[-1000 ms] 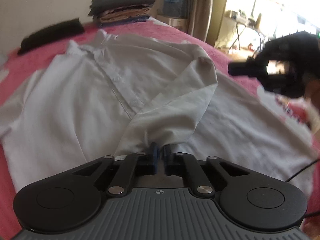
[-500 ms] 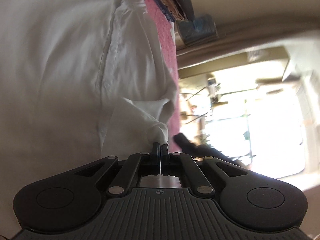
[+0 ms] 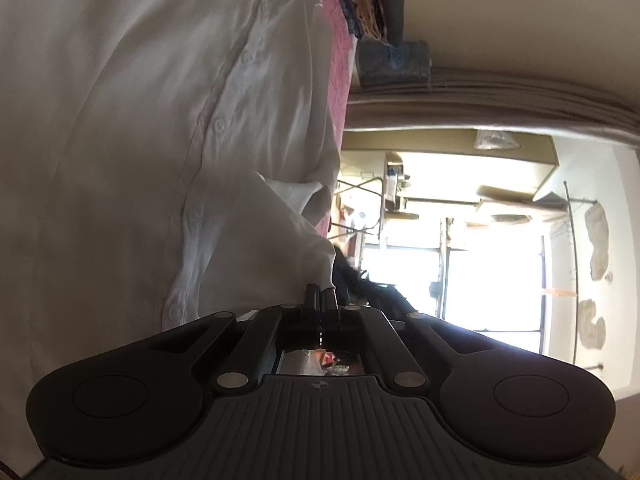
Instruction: Fold clothes
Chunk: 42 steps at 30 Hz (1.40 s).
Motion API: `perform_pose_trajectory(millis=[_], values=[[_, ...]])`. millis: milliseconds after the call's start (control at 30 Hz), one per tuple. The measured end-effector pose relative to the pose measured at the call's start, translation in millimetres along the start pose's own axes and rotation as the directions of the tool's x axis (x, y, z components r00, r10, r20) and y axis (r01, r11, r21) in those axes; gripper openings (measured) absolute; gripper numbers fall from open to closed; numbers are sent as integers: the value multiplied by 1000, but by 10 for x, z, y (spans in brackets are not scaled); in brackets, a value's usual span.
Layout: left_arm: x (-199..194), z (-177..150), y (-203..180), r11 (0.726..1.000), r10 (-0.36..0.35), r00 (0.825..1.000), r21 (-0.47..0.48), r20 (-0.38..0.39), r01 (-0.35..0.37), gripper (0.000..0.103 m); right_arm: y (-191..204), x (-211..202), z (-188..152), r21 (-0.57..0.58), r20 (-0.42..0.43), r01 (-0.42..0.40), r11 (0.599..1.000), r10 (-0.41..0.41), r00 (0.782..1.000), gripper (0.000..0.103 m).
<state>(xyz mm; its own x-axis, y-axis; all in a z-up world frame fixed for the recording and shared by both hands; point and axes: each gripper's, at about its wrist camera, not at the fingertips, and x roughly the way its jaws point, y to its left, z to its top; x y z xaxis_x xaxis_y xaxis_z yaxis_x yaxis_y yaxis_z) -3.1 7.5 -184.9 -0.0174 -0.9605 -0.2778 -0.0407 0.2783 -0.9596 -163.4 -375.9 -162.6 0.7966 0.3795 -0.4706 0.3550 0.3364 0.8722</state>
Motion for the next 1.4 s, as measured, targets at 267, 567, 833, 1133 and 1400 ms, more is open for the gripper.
perform_pose_trajectory(millis=[267, 567, 833, 1133, 1400], values=[[157, -63, 19, 999, 21, 998, 35, -67, -19, 0, 279, 210, 194, -281, 80, 174, 944, -157, 984, 27], [299, -101, 48, 999, -8, 987, 37, -161, 14, 0, 592, 446, 413, -546, 217, 364, 754, -292, 931, 27], [201, -8, 217, 994, -88, 987, -75, -134, 79, 0, 305, 662, 908, -370, 87, 245, 896, -229, 970, 29], [135, 9, 503, 985, -28, 991, -171, -134, 4, 0, 792, 938, 799, -572, 104, 262, 778, -248, 963, 26], [-3, 96, 455, 987, 52, 994, -146, -94, -66, 14, 1041, 1136, 580, -694, 194, 346, 631, -299, 934, 65]])
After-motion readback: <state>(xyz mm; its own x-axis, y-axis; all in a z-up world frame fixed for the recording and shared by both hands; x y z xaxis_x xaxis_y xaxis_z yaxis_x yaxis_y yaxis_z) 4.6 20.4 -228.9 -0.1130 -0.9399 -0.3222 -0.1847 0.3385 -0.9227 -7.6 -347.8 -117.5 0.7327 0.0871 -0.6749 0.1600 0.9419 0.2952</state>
